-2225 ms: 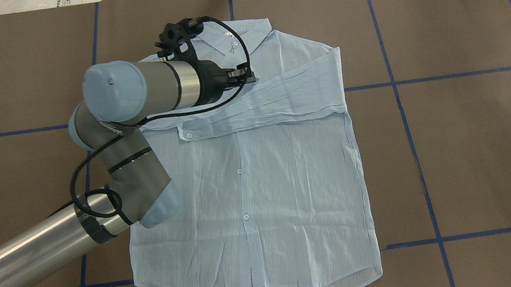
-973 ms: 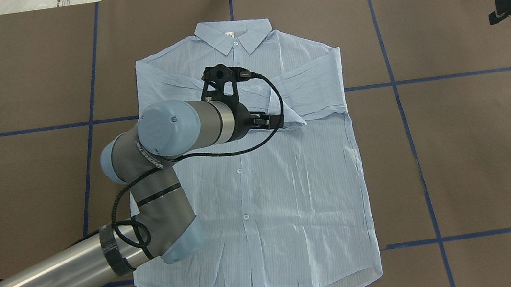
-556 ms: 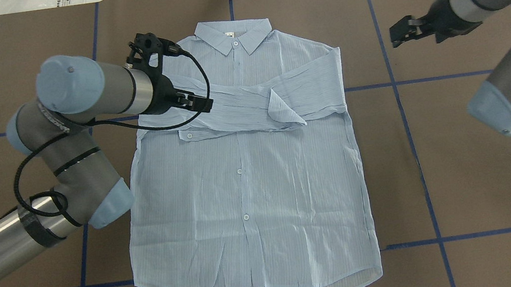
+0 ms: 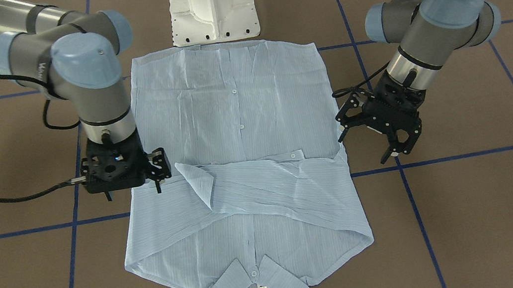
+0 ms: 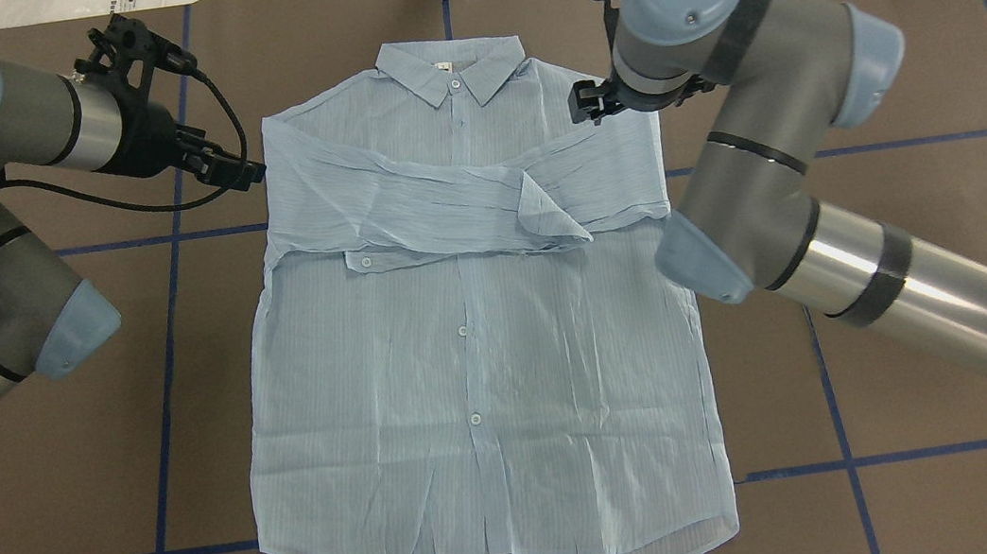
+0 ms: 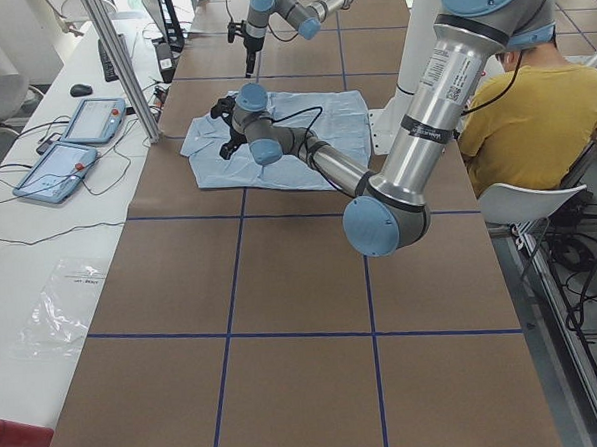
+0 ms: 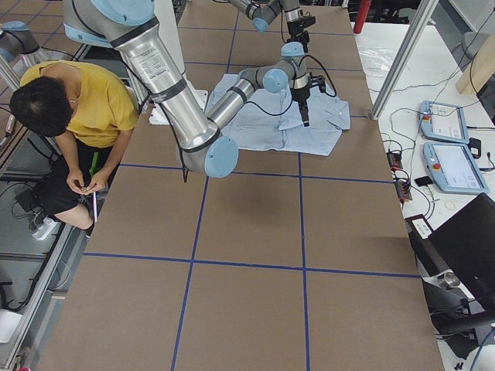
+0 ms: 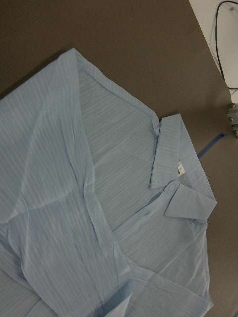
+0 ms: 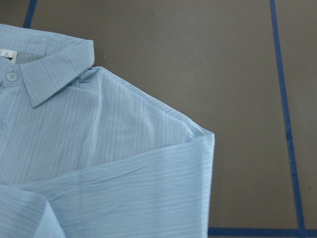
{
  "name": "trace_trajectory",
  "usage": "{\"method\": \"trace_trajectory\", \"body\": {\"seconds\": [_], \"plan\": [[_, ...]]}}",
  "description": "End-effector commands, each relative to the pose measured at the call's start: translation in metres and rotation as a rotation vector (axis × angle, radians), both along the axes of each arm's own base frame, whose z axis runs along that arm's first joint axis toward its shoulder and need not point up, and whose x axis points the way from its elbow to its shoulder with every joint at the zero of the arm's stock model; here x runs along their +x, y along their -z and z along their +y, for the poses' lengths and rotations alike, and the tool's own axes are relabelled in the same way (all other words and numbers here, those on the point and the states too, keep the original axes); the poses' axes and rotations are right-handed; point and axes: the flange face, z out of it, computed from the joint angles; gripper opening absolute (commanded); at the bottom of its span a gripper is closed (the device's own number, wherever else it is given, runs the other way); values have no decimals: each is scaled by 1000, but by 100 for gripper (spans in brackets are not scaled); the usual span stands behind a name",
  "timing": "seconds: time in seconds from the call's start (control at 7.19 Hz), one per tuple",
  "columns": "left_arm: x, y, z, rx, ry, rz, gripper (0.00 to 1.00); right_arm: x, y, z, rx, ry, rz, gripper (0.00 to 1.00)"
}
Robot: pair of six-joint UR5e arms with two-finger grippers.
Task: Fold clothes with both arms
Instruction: 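Press and smooth the folded sleeve near the collar with the right gripper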
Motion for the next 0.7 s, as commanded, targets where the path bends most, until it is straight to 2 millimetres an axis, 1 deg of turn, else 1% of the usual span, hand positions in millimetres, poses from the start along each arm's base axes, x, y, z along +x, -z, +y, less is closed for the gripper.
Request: {"method": "trace_trajectory", "body": {"seconds": [0.0,0.14,0.28,0.56], "plan": [[-7,-8,-2,-4,5,-8,100,-97,37,-10,33,13,114,100],[-8,-8,-3,-6,9,-7,100,-125,40,-7,47,17,159,100],[-8,-9,-2,-9,8,-8,100,-146,34,7,61,30,189,100],[-8,-9,-2,-10,10,-7,100,-169,18,23,66,50,233,100]]}}
